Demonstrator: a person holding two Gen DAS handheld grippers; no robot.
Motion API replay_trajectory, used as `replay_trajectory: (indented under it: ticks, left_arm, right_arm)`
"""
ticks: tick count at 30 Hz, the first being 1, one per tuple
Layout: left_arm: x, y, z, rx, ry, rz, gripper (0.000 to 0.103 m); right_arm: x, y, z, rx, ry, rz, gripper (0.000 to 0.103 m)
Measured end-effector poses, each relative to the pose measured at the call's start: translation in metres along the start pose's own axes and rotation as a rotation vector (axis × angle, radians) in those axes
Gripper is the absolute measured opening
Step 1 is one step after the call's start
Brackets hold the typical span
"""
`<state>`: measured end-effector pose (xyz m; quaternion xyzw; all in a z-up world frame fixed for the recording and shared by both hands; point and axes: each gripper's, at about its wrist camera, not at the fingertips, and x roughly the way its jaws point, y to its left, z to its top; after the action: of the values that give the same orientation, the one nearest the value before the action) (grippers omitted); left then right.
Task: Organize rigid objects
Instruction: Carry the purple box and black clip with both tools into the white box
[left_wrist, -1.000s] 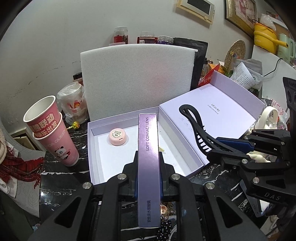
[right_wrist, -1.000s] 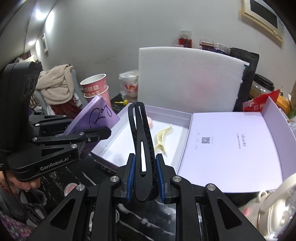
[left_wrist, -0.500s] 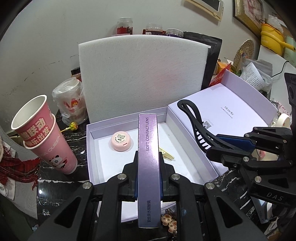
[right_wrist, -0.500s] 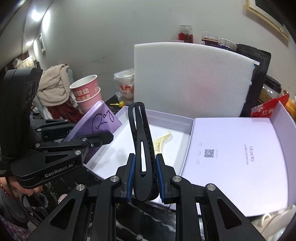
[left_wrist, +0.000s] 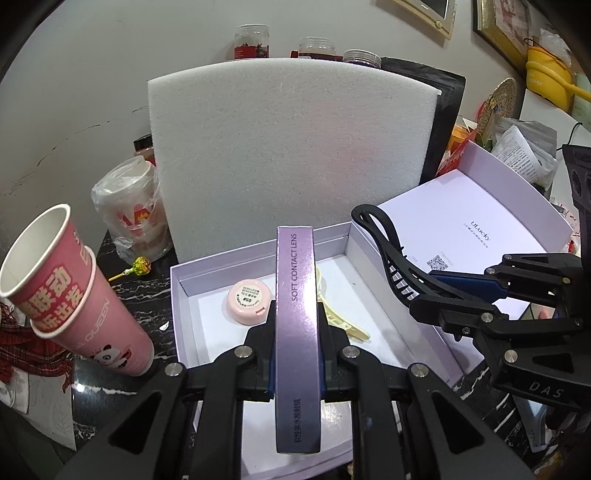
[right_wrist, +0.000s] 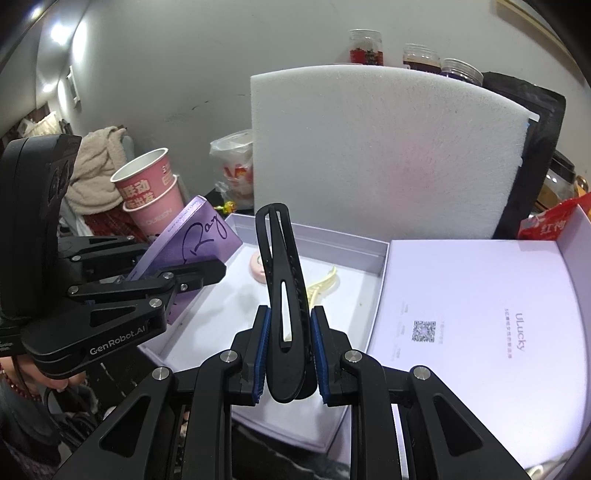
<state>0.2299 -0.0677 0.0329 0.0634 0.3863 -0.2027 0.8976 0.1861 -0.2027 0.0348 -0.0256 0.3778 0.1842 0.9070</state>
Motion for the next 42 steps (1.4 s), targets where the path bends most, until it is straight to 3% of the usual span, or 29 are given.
replay_trajectory:
  ticks: [17, 27, 42]
  left_arm:
    - [0.018, 0.009, 0.035, 0.029, -0.049, 0.001, 0.015]
    - [0.039, 0.007, 0.044, 0.049, -0.035, 0.007, 0.015]
    - [0.083, 0.014, 0.042, 0.066, 0.085, 0.042, 0.015]
  right_arm:
    - [0.014, -0.024, 0.025, 0.05, -0.019, -0.053, 0.021]
    - [0.026, -0.035, 0.028, 0.079, 0.001, -0.099, 0.021]
    - [0.065, -0.051, 0.028, 0.099, 0.087, -0.149, 0.021]
